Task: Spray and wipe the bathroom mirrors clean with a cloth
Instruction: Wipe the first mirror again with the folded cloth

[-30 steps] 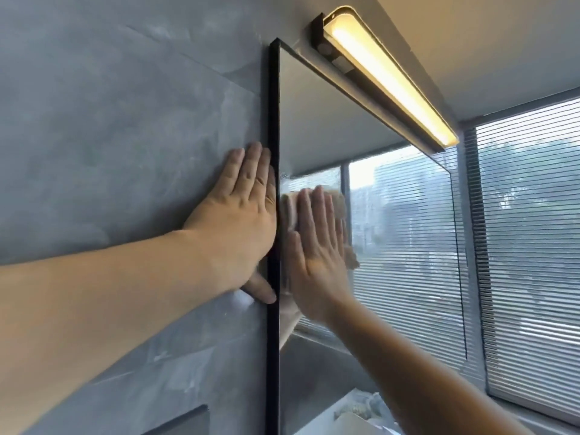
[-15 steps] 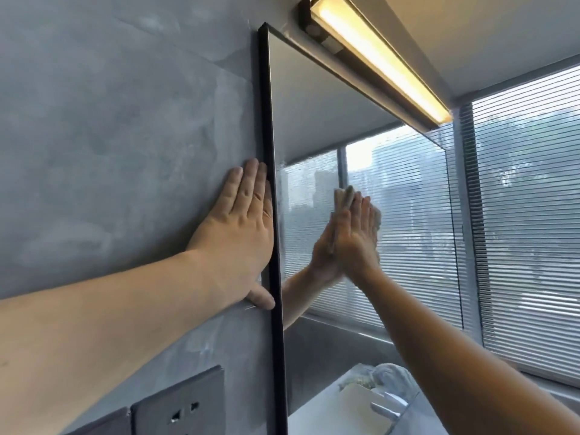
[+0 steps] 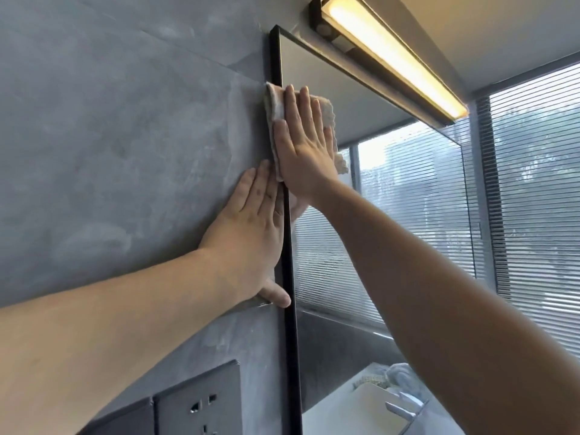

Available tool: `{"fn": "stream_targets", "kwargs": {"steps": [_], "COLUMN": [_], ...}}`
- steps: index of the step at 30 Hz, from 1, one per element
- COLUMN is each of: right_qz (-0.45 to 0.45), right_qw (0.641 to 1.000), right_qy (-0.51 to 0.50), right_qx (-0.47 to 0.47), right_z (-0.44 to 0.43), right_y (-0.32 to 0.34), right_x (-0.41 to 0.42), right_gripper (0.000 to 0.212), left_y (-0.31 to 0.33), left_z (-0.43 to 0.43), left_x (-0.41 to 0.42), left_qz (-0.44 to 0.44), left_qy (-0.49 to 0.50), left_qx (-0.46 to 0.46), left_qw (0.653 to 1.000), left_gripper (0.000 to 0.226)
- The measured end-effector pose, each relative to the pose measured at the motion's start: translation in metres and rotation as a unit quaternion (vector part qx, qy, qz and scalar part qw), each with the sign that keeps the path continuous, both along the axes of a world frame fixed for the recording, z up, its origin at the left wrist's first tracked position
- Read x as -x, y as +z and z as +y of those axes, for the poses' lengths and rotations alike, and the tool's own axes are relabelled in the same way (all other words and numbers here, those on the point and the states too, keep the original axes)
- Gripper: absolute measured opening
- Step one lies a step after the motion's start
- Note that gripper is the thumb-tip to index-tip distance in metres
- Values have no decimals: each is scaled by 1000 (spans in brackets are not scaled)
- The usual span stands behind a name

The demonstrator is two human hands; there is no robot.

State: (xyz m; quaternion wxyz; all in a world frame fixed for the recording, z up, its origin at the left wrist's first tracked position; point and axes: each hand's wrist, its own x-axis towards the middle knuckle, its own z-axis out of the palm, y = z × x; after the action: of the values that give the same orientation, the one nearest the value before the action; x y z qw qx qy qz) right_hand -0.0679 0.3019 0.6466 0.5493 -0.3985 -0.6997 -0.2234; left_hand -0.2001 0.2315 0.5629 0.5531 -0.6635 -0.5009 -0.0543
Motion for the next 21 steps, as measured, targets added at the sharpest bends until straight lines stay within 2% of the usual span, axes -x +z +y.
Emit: {"fn": "stream_targets", "kwargs": {"steps": [7,12,21], "right_qz": [15,3,117], "right_qw": [1000,999,981], "right_qy": [5,-3,-20], "right_qx": [25,52,152], "right_z": [-6,-16,-27], "right_y": [-102,-194,-343], "right_x": [-3,-4,9], "right_gripper": [60,58,58], "left_y": [-3,-36,-82], "left_z": [-10,-12,-14], "left_x": [0,2,-6], "left_qz": [2,-11,-45], "left_qy": [41,14,-8], "left_qx": [26,44,64], "left_qw": [999,999,997], "left_gripper": [162,160,171]}}
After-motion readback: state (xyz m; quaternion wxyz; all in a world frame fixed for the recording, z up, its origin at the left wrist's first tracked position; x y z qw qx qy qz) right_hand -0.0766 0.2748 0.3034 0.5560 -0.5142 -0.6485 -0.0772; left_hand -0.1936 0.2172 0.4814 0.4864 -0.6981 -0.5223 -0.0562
